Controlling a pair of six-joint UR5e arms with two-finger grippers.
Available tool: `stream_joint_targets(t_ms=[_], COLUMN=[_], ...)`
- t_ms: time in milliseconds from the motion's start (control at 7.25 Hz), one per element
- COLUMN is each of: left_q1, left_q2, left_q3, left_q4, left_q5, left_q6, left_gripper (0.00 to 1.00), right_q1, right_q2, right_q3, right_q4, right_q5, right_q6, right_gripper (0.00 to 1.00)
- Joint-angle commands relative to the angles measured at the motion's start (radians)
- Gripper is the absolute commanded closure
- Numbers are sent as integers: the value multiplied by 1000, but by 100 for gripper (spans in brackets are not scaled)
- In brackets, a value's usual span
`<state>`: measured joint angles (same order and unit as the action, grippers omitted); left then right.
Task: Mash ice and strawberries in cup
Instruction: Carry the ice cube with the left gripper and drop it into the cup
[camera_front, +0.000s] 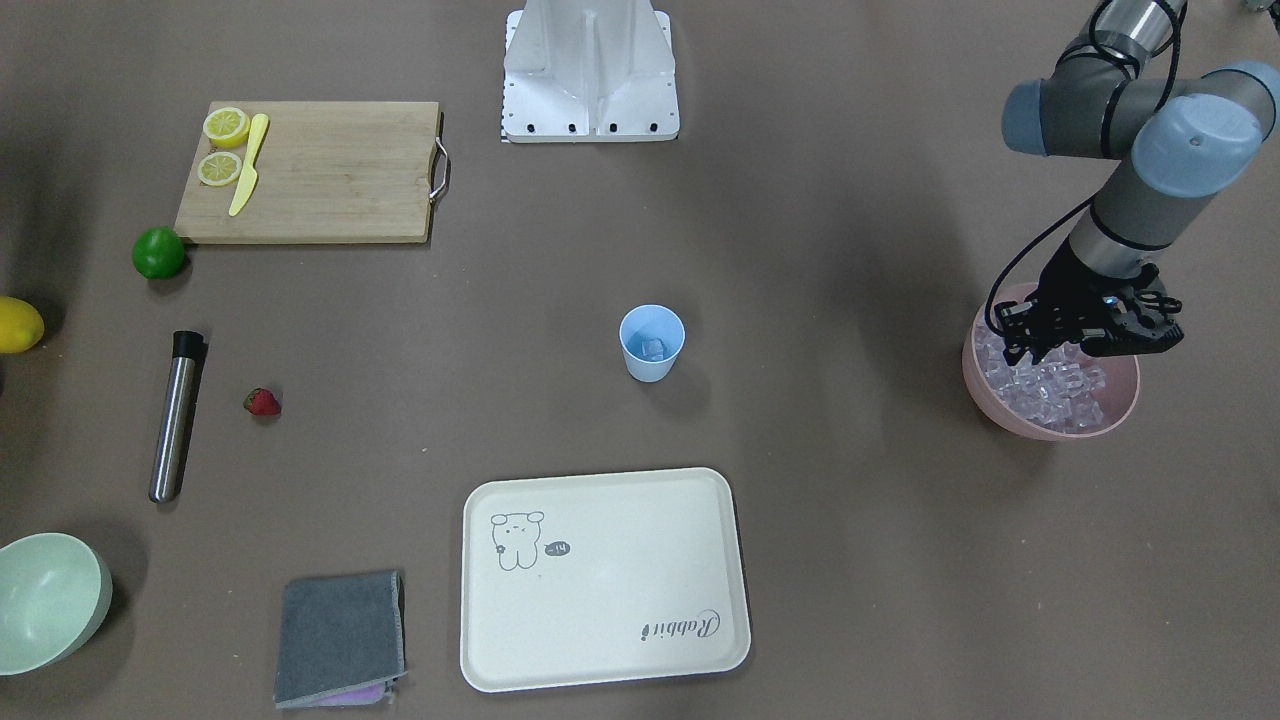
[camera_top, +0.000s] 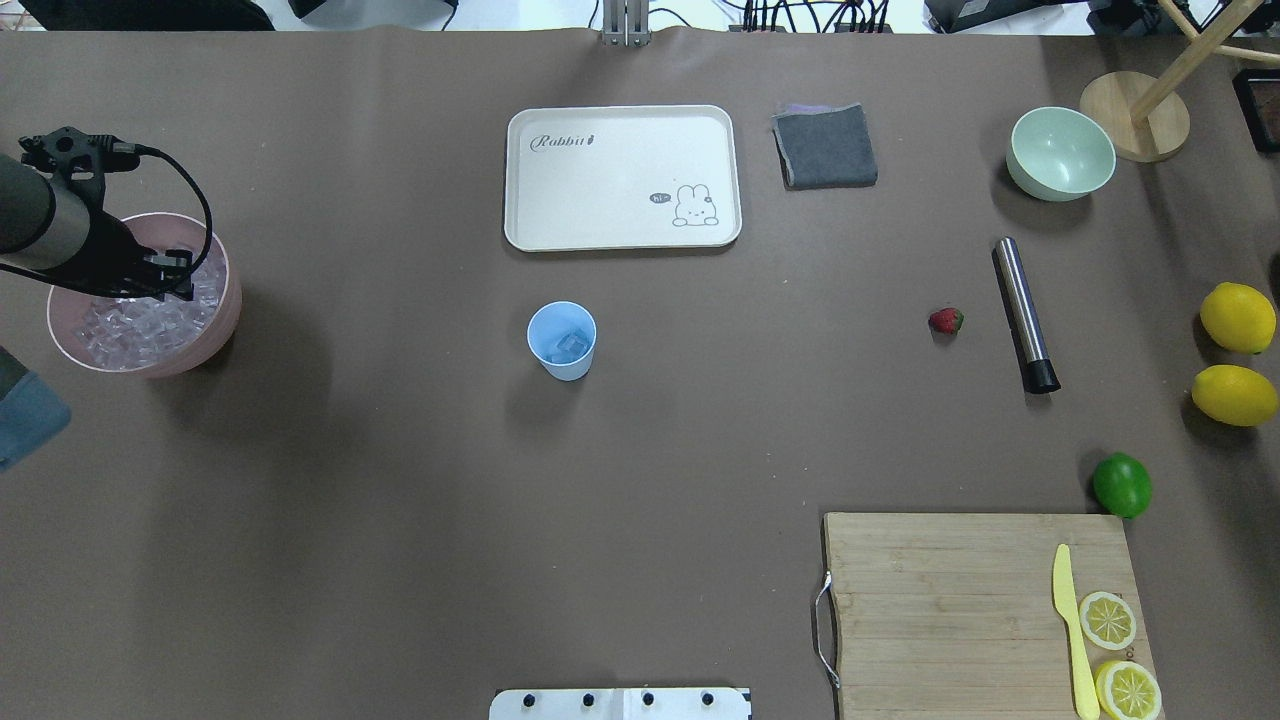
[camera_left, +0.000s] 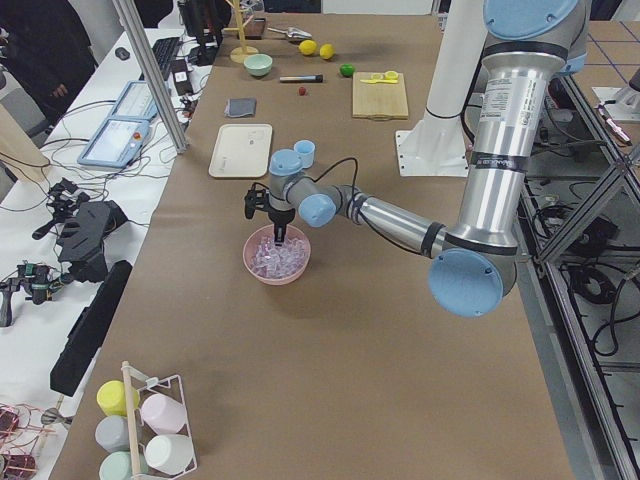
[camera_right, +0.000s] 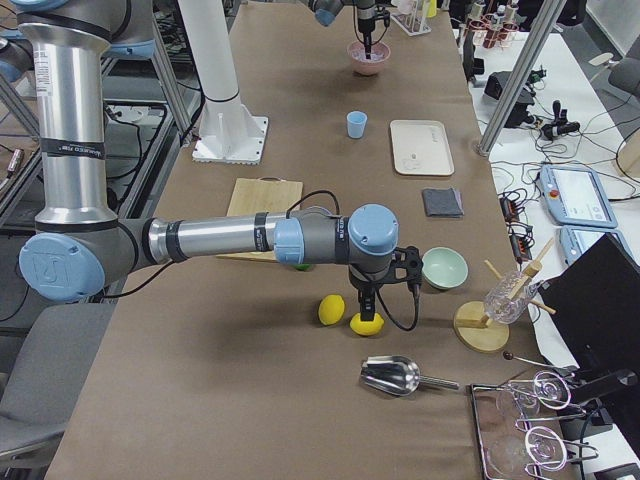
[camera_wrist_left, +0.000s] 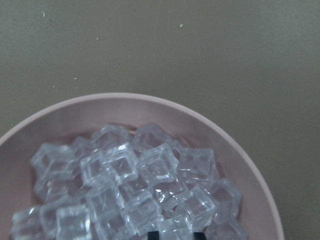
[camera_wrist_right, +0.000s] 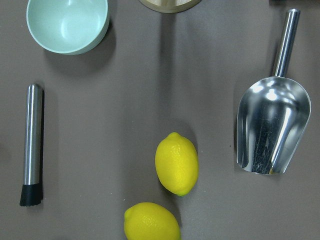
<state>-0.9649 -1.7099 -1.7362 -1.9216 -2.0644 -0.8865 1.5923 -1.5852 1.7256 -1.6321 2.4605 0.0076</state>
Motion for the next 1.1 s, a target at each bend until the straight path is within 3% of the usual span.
stream_joint_targets(t_ms=[0,414,690,966], left_q1=[-31,-44,-25,70], left_q2=[3,-46,-179,-287], left_q3=[-9,-81,-91,-85], left_q4=[1,-7,-11,-28], left_q5=[-40,-40,-42,-17], left_q6=[1,-76,-292,-502], left_gripper=[100,100,100,100], right_q1=[0,0,0,0], right_q2=[4,4,4,5], right_q3=[0,0,0,0], right_q4=[0,0,0,2], right_q5=[2,0,0,-3], right_q6=[0,0,-1,-5], right_gripper=[0,0,0,0])
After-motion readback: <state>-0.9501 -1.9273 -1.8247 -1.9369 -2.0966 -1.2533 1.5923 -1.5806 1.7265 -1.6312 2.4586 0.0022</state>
